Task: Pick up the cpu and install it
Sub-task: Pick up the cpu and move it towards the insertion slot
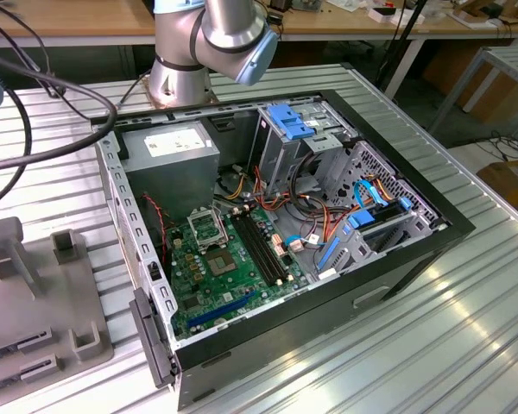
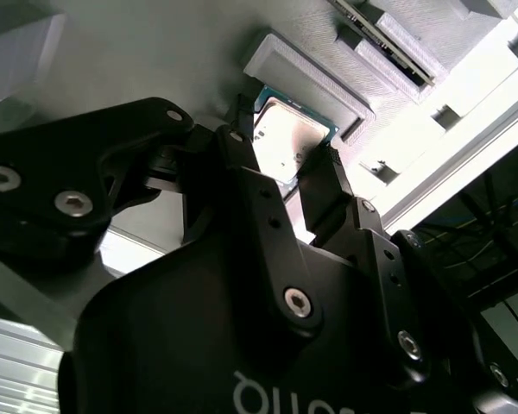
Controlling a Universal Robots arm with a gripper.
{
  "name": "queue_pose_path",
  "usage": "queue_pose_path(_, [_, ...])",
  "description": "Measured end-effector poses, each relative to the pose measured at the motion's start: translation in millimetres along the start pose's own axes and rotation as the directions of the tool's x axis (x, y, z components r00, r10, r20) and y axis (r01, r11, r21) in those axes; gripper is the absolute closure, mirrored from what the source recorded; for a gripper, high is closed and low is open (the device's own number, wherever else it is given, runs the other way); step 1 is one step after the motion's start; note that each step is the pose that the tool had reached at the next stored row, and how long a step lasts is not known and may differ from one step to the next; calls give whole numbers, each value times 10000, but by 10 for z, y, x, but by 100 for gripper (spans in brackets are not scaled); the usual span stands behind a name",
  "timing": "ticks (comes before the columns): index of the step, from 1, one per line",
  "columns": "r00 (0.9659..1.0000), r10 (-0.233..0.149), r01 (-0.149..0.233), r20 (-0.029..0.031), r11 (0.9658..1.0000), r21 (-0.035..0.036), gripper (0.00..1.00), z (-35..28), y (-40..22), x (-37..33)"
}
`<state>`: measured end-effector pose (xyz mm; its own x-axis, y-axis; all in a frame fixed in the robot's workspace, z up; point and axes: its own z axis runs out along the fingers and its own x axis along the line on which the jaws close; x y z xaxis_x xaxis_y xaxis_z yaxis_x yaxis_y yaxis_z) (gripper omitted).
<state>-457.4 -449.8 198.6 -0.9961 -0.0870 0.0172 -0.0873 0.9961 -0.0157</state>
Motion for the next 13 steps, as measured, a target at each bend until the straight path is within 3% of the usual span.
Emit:
queue_pose_path(8, [9999, 100, -100, -2, 9999, 18, 53, 17, -6, -15])
queue_pose_path(10, [9999, 105, -105, -4, 9999, 24, 52, 18, -6, -16])
queue_pose_path(11, [9999, 107, -107, -4, 9999, 25, 45, 19, -6, -17])
queue_pose_path(13, [9999, 107, -107, -4, 9999, 27, 45, 21, -7, -17])
